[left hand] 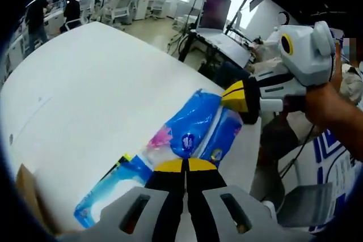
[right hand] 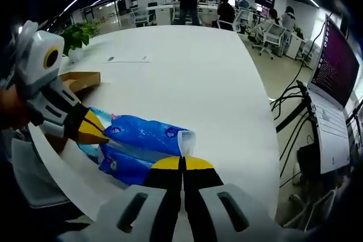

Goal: Operate the shoe box by opening the lid, removing the specified soft item, and placing it in the target area until the item is outside and the box remains undamaged.

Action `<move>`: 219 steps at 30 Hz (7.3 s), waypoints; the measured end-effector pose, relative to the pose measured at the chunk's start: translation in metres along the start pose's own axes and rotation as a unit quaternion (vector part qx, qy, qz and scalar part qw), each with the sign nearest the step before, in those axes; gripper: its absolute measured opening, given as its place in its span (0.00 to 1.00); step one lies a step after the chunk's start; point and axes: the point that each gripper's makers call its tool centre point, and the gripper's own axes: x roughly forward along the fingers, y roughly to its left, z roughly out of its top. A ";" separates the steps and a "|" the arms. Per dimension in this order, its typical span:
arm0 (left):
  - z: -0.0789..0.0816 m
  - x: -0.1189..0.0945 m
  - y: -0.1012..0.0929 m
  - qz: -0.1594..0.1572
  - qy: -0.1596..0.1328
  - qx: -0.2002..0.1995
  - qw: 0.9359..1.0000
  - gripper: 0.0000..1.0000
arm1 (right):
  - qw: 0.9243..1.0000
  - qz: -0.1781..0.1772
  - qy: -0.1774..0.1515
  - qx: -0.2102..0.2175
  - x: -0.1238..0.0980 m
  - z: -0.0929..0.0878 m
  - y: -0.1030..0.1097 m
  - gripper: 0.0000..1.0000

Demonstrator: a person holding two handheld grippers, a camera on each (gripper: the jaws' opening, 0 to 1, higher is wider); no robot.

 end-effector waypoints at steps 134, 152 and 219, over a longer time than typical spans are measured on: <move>-0.107 -0.210 0.118 0.115 -0.093 -0.064 0.987 0.19 | 0.993 0.066 -0.003 -0.103 0.019 0.053 0.246 0.13; -0.154 -0.256 0.151 0.135 -0.089 -0.084 0.983 0.19 | 0.986 0.099 -0.006 -0.134 0.024 0.067 0.322 0.13; -0.231 -0.270 0.155 0.004 -0.004 -0.030 1.000 0.19 | 0.790 0.341 0.159 -0.484 0.049 0.003 0.437 0.18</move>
